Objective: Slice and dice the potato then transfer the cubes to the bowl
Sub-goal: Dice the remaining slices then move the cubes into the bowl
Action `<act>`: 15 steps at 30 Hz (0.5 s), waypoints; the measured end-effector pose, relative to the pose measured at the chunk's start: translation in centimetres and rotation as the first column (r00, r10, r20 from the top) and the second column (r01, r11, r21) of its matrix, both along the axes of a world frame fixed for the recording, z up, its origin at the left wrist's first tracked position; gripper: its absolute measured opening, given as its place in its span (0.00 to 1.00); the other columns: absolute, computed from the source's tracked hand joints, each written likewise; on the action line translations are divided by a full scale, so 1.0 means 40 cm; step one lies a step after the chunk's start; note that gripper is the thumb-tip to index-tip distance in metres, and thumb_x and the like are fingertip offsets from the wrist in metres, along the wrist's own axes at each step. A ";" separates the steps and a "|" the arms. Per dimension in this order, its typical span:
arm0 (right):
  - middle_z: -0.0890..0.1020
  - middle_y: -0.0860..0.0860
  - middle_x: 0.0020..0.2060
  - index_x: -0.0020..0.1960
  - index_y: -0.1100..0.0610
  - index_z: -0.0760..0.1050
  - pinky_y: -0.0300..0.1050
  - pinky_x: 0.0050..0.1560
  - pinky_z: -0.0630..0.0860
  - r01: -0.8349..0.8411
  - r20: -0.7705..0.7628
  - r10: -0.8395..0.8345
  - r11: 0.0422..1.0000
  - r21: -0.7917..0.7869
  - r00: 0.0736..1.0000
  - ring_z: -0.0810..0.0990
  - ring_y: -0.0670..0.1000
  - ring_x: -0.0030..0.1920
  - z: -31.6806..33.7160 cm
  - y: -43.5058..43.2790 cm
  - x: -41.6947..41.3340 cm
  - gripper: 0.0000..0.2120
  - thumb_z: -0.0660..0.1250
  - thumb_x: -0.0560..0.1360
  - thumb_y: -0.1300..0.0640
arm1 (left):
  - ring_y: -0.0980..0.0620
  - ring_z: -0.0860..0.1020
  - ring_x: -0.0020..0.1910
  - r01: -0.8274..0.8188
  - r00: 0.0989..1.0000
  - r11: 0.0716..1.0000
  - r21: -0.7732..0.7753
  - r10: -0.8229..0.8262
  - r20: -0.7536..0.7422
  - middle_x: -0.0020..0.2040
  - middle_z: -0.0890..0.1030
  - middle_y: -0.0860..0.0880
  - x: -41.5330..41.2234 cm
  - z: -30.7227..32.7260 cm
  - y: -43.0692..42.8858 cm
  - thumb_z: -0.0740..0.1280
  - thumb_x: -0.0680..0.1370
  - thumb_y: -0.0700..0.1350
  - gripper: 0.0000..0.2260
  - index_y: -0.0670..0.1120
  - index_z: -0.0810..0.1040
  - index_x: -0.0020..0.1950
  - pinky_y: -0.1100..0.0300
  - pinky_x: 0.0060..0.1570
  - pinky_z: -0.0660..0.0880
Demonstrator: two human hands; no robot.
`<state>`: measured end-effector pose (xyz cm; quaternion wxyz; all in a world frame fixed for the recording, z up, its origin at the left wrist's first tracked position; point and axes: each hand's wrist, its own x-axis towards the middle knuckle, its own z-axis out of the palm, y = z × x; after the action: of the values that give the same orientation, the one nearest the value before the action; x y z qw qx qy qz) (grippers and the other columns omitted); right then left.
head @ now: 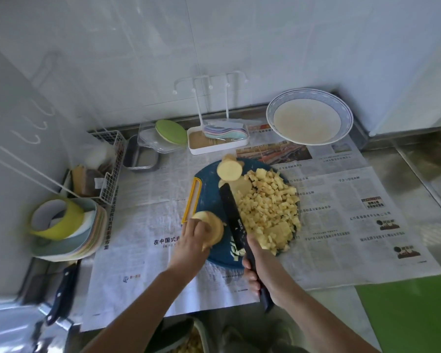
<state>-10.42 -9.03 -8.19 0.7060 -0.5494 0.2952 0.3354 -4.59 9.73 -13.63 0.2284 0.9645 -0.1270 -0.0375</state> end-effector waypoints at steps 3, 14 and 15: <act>0.63 0.50 0.22 0.31 0.55 0.65 0.40 0.23 0.59 -0.002 0.060 0.003 1.000 -0.021 0.998 0.61 0.49 0.21 0.015 -0.021 0.020 0.28 0.54 0.76 0.32 | 0.44 0.70 0.61 0.025 0.999 0.994 -0.109 -0.030 -0.041 0.60 0.70 0.45 -0.001 0.014 0.006 0.73 0.70 0.34 0.20 0.41 0.73 0.60 0.54 0.57 0.73; 0.64 0.50 0.22 0.31 0.56 0.64 0.40 0.22 0.60 0.056 0.129 -0.051 0.998 -0.031 0.990 0.61 0.49 0.21 0.048 -0.069 0.038 0.29 0.54 0.76 0.32 | 0.41 0.57 0.72 -0.241 0.919 0.952 0.190 0.287 -0.269 0.73 0.58 0.44 0.049 0.058 -0.065 0.73 0.68 0.64 0.49 0.48 0.51 0.78 0.44 0.68 0.62; 0.64 0.50 0.22 0.31 0.56 0.65 0.40 0.21 0.60 0.057 0.127 -0.053 0.998 -0.031 0.990 0.61 0.49 0.21 0.048 -0.071 0.036 0.30 0.54 0.76 0.32 | 0.42 0.57 0.72 -0.245 0.924 0.948 0.205 0.292 -0.247 0.73 0.59 0.45 0.052 0.056 -0.075 0.73 0.69 0.63 0.47 0.48 0.51 0.78 0.45 0.68 0.62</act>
<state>-8.99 -11.86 -6.26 0.7226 -0.5735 0.2706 0.2753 -2.52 6.73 -11.37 0.1635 0.9742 0.0433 -0.1497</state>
